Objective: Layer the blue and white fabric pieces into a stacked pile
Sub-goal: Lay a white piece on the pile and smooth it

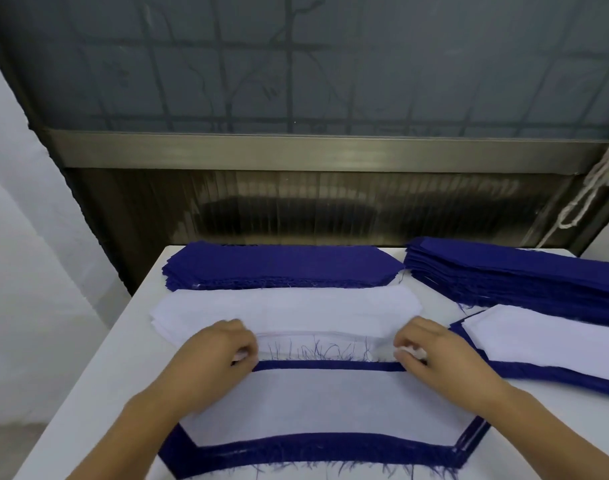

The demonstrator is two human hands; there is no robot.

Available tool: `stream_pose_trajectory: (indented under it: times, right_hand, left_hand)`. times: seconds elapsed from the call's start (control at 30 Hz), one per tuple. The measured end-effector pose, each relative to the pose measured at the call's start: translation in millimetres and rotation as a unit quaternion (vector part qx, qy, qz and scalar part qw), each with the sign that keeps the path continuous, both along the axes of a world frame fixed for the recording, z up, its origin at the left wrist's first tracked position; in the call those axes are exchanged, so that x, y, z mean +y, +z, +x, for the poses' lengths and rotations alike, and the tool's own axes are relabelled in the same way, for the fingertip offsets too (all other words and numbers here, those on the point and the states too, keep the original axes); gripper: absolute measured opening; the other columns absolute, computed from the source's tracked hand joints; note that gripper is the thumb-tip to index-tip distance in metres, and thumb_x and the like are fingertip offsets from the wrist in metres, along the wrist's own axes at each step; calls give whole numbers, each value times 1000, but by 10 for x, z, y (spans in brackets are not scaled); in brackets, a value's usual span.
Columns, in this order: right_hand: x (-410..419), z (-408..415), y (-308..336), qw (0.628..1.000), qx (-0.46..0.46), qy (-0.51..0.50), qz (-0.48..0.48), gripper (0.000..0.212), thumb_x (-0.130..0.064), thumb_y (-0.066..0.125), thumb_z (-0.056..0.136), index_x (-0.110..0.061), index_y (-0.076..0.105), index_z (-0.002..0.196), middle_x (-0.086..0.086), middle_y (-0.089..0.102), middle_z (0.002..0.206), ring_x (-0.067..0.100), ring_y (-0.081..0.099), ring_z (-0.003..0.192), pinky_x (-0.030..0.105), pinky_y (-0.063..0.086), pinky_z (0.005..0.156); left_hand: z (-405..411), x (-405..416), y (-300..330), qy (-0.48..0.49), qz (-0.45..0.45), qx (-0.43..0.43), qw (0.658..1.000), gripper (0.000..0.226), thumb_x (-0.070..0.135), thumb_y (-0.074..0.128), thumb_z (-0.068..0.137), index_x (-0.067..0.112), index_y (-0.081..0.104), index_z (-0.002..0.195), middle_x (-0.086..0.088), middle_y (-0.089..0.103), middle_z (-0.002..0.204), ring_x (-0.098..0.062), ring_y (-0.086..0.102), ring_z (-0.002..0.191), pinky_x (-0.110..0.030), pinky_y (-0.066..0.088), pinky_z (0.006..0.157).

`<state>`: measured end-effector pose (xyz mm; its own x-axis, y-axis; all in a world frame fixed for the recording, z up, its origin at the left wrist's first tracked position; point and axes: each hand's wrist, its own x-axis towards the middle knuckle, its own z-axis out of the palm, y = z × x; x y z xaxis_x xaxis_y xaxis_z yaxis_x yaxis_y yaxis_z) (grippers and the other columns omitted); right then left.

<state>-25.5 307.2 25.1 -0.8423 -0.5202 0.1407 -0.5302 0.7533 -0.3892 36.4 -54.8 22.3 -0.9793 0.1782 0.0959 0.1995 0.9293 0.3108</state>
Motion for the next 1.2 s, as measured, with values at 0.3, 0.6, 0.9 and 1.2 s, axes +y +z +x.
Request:
stream_pose_trajectory:
  times: [0.3,0.6,0.9,1.2]
  right_hand:
    - [-554,-676,-140,1000,-25,2,-4,12,-40,59,92,-34,51,100,-20,47,97,2,44,93,17,37,84]
    - [-619,-786,-155,999,-43,-5,-6,14,-33,53,97,-27,55,84,-13,51,86,7,48,84,19,42,77]
    - [-718,-808,-87,996,-71,-46,23,33,-40,42,101,-16,60,89,-2,56,90,17,52,88,28,43,81]
    - [-761,-667,-22,997,-10,-45,55,9,-32,53,95,-25,47,94,-8,54,90,12,51,82,26,47,73]
  left_hand:
    - [-797,691,-26,-2,141,-10,990,12,30,61,91,25,63,102,13,56,99,-4,53,95,-21,47,86]
    - [-933,726,-126,22,154,-52,986,25,47,72,79,28,63,92,14,54,92,-3,52,87,-17,43,75]
    - [-1041,836,-65,60,45,-41,996,20,35,54,92,20,61,83,4,60,78,-14,59,74,-32,52,66]
    - [-953,679,-85,38,15,2,999,15,20,48,95,20,62,100,6,58,96,-11,55,83,-28,52,78]
